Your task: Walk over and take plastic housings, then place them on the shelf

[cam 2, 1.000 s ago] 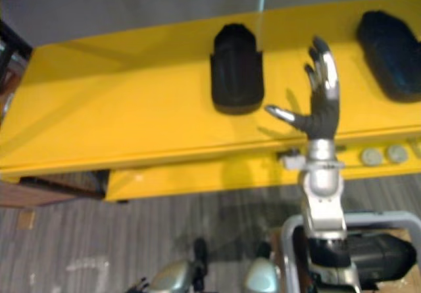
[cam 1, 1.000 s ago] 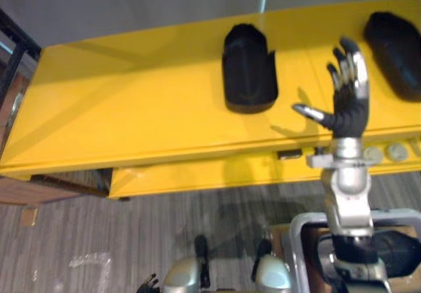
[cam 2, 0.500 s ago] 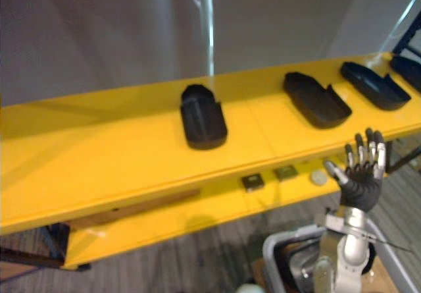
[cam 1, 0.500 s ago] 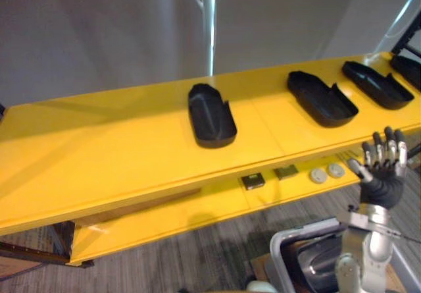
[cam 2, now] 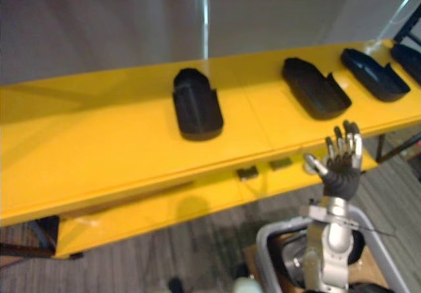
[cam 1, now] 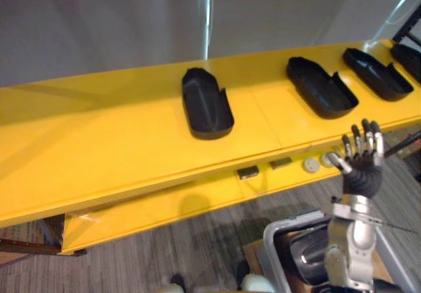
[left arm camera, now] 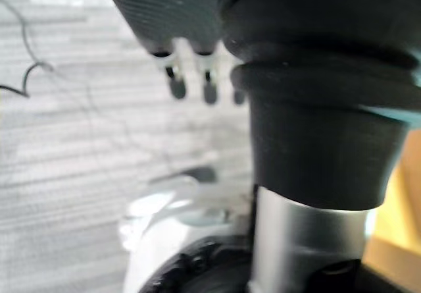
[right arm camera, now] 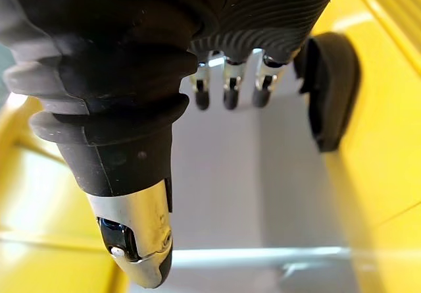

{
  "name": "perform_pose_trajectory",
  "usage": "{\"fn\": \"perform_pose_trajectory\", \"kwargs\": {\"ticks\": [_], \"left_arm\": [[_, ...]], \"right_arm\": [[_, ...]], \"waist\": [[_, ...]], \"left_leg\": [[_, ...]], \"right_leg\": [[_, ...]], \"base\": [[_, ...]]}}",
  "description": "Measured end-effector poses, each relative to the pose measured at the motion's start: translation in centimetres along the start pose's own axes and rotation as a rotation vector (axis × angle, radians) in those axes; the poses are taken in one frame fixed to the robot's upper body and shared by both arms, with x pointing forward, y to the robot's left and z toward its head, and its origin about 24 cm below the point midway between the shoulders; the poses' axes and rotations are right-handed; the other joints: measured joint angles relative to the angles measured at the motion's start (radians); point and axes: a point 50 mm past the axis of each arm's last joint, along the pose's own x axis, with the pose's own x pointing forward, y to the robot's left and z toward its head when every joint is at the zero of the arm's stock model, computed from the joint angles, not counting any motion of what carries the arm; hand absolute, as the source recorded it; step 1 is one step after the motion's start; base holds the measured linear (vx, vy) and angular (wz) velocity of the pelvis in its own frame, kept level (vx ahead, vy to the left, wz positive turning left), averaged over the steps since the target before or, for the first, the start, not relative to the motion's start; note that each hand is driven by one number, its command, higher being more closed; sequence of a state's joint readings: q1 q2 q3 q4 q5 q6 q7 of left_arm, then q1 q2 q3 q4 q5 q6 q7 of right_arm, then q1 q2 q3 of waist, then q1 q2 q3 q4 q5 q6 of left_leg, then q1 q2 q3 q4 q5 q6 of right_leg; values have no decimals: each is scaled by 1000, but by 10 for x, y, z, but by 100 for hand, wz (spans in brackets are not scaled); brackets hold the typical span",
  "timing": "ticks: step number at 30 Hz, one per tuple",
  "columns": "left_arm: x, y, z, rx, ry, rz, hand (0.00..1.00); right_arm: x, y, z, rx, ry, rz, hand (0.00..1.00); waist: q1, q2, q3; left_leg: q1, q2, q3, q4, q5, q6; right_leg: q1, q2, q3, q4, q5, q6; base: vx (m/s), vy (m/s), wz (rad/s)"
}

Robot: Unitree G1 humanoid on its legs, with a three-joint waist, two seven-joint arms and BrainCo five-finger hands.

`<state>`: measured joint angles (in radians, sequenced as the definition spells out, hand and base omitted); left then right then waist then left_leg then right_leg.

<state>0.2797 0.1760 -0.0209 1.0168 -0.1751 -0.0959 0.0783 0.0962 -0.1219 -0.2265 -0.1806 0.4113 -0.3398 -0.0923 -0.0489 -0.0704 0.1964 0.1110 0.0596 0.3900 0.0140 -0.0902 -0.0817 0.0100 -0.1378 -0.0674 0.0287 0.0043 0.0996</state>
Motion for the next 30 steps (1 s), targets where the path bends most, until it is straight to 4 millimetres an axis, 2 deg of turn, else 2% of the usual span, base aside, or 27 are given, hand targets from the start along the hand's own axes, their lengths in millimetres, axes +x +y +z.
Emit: {"fn": "perform_pose_trajectory", "kwargs": {"ticks": [2,5,9,11,16,18,19,20,22,23,25,26,29,30], "left_arm": [[0,-1,0,38,0,-8,0],[0,1,-1,98,19,-20,0],[0,1,-5,159,64,-33,0],[0,1,-8,194,82,-40,0],[1,0,-8,217,105,-47,0],[1,0,-6,216,100,-47,0],[1,0,-6,213,99,-46,0],[1,0,-5,209,95,-44,0],[0,-1,-7,146,95,-36,0],[0,-1,-8,131,93,-33,0],[-1,-2,-11,53,91,-12,0],[-1,-2,-12,46,93,-9,0],[-1,-7,-11,32,73,1,0],[-2,-8,-9,26,45,-1,0]], "right_arm": [[-3,-8,1,-23,5,-45,0],[-11,-28,9,-72,-3,-124,0],[-32,-59,19,-155,18,-230,0],[-42,-68,21,-182,34,-249,0],[-48,-69,22,-176,25,-217,0],[-43,-64,23,-162,6,-175,0],[-39,-61,23,-151,-6,-154,0],[-35,-57,24,-129,-22,-133,0],[-20,-45,26,-96,-64,-59,0],[-17,-42,26,-87,-70,-35,0],[-4,-31,28,-57,-90,57,0],[-1,-28,29,-52,-97,73,0],[12,-17,33,-30,-135,120,0],[16,-11,28,-12,-120,133,0]], "waist": [[-4,-1,0],[-40,1,0],[-107,14,1],[-135,17,0],[-144,24,-3],[-132,26,-4],[-128,27,-4],[-126,27,-4],[-117,36,-4],[-114,37,-5],[-88,42,-9],[-85,42,-9],[-76,60,-19],[-69,52,-14]], "left_leg": [[12,13,38,26,-27,-9],[12,47,110,99,-84,-18],[31,76,175,161,-144,-21],[30,80,203,190,-169,-18],[29,89,233,232,-198,-14],[26,96,252,262,-211,-13],[20,97,240,288,-217,-12],[4,99,177,325,-224,0],[-42,94,-37,423,-247,41],[-52,90,-85,448,-250,47],[-97,65,-238,509,-260,63],[-97,60,-255,506,-266,70],[-94,52,-275,430,-304,47],[-95,47,-276,407,-309,39]], "right_leg": [[-1,17,41,-3,5,-6],[-11,44,106,-13,25,-10],[-11,60,165,-29,48,-5],[-13,63,183,-43,59,1],[-14,64,195,-54,68,9],[-24,69,216,-56,71,15],[-27,73,229,-58,74,20],[-29,76,241,-60,78,20],[-35,97,289,-59,77,12],[-40,102,302,-57,78,7],[-67,118,346,-57,78,-7],[-78,119,347,-58,78,-8],[-123,124,344,-44,95,-15],[-138,120,345,-38,107,-8]], "base": [[28,-7,-69],[35,-14,-79],[7,12,-60],[-38,15,-45],[-61,0,-24],[-70,4,-31],[-63,-5,-43],[-48,-32,-51],[-43,-36,-67],[-74,-2,-77],[-75,27,-67],[-30,43,-38],[-38,71,-8],[-60,50,1]]}}
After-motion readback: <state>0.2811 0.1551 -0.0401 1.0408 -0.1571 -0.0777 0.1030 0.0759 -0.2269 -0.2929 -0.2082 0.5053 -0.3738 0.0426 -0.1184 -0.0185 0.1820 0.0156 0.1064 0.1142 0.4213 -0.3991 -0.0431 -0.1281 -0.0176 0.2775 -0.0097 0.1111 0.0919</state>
